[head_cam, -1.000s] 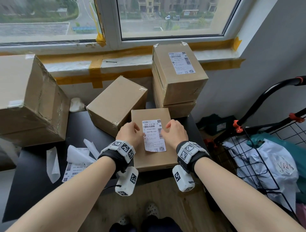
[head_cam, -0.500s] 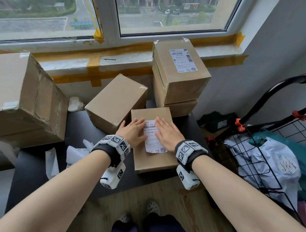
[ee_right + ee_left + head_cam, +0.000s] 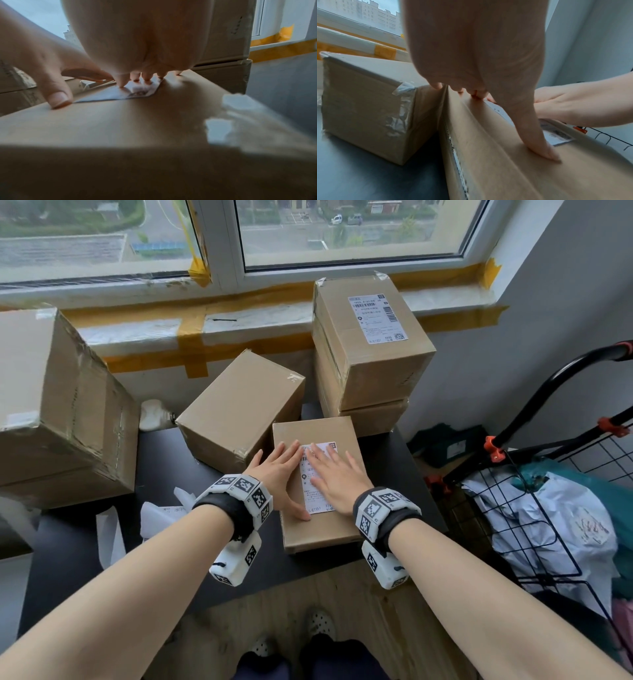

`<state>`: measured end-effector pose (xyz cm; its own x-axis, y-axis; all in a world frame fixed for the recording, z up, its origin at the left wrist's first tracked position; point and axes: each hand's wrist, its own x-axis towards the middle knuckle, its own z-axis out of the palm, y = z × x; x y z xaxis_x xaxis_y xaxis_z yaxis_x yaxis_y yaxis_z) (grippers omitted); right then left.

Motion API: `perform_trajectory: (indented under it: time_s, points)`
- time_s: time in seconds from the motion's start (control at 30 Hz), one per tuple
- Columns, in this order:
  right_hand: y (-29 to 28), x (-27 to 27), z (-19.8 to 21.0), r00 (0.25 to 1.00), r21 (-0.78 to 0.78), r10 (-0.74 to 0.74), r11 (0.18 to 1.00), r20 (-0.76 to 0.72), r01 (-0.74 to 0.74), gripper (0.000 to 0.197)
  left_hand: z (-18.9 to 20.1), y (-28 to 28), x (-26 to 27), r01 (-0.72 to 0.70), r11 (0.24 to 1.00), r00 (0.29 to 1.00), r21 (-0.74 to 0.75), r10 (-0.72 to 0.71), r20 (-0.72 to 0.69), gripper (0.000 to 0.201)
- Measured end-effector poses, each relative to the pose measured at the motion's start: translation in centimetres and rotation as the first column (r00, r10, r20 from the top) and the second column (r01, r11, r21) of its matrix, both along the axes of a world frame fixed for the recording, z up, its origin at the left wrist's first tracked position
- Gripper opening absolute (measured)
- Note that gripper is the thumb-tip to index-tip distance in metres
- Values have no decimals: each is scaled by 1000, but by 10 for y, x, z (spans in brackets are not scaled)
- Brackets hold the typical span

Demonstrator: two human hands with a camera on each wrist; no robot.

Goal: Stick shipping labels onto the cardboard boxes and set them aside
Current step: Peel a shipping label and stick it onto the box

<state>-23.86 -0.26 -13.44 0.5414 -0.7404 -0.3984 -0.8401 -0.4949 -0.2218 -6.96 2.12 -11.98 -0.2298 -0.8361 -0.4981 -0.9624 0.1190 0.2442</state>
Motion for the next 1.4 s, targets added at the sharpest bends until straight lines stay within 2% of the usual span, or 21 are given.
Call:
perform_trajectory:
  time_s: [0.13,0.43,0.77,0.9,1.0,1.1,1.4]
  points:
    - [16,-3,-5,998,0,50,999,44,-50,56,-1,0,3,49,999,998,2,-49,27,137]
    - [61,-17,-6,992,-28,92,996,88,-90,54,-5,4,6,55,998,998,-30,-55,5,135]
    - [91,-39,-13,988,-61,17,998,151,-8,53,-6,15,3,2,1000,999,-24,-3,-38,129]
    - [93,-56,-11,991,-80,-52,995,123,62,53,-8,16,4,-52,998,995,-31,49,-84,121]
    - [95,-64,-9,988,-54,-99,993,120,106,53,-7,18,-1,-99,993,990,-60,92,-103,112]
    - [97,-67,-8,981,-14,-142,989,130,145,53,-8,19,-5,-114,992,987,-60,107,-117,112]
    - [62,-46,-1,972,15,-206,978,110,206,55,-7,17,-5,-138,989,984,-50,131,-121,116]
